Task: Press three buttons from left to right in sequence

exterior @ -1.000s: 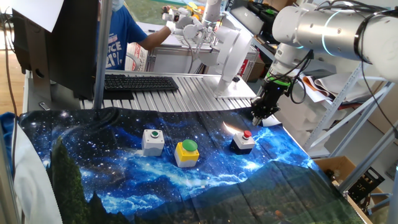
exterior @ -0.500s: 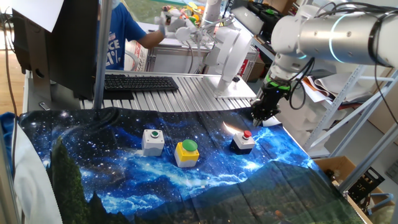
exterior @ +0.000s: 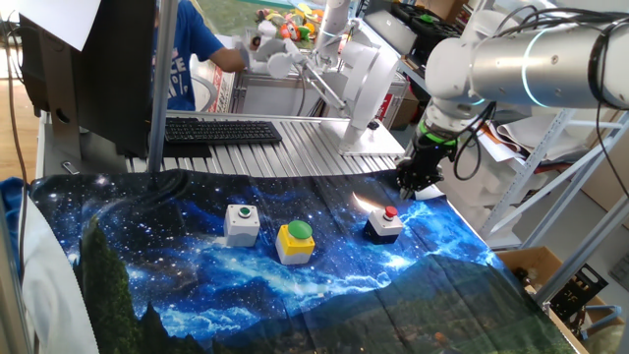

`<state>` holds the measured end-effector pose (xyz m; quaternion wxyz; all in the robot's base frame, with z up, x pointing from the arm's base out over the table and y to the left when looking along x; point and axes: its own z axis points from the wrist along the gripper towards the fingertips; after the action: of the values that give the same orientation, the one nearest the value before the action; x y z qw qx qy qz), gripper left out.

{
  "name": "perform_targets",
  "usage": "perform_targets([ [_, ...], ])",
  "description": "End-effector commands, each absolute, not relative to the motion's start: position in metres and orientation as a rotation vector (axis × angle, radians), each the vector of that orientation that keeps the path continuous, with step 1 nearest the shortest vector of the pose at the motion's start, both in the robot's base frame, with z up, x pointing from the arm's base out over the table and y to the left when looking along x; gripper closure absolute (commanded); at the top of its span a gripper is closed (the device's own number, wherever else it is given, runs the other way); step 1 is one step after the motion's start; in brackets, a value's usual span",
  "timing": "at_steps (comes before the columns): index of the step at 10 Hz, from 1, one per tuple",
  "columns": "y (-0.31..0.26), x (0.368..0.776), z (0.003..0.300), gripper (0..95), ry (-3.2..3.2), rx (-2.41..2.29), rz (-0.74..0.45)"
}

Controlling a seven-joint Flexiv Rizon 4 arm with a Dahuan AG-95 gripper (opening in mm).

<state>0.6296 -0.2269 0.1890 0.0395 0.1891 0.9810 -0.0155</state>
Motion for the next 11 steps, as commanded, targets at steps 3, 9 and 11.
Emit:
perform_targets([
  [3,-0.2274,0.6310,0.1890,95.0,3.037,0.362,0.049],
  [9,-0.2274,0.6309,0.1891,95.0,3.064,0.364,0.237],
  [11,-0.2272,0.6310,0.1886,95.0,3.063,0.380,0.234],
])
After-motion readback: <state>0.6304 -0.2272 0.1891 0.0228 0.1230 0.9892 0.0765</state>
